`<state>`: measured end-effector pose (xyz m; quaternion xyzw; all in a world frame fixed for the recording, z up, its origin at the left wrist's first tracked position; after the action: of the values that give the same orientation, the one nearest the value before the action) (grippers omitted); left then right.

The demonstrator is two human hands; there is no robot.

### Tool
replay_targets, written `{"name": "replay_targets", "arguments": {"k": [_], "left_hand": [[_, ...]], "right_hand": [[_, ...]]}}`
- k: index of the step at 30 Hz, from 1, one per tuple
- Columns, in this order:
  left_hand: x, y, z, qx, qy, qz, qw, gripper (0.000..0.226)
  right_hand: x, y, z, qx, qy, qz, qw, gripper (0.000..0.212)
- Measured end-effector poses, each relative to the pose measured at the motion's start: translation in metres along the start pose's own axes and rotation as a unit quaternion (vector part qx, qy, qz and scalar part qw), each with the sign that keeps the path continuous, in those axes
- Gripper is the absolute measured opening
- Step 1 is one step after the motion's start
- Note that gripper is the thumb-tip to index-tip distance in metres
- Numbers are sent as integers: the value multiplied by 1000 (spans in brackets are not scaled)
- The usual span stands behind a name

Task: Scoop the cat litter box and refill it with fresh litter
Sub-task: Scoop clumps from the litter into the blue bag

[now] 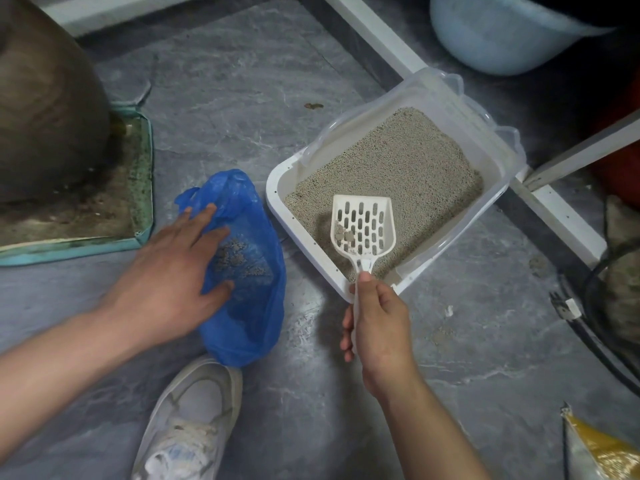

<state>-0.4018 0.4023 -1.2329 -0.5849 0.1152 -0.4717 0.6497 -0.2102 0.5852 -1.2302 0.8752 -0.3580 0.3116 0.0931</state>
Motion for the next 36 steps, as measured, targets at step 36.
{"name": "replay_targets", "arguments": {"k": [36], "left_hand": [[9, -3, -5, 29, -13, -4, 999, 91]], "right_hand": [[5, 62, 38, 466, -168, -124, 860, 4]]}}
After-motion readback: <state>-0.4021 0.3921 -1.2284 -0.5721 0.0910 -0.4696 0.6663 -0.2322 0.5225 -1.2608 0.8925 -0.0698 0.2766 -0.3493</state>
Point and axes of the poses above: each hand's wrist, its own x-axis away from the middle knuckle, its own y-axis out of the palm, z = x × y, the point moved 1 cm from there along -x, towards the middle knuckle, and after that the axes turned 10 degrees about -z, right-handed, at the moved point
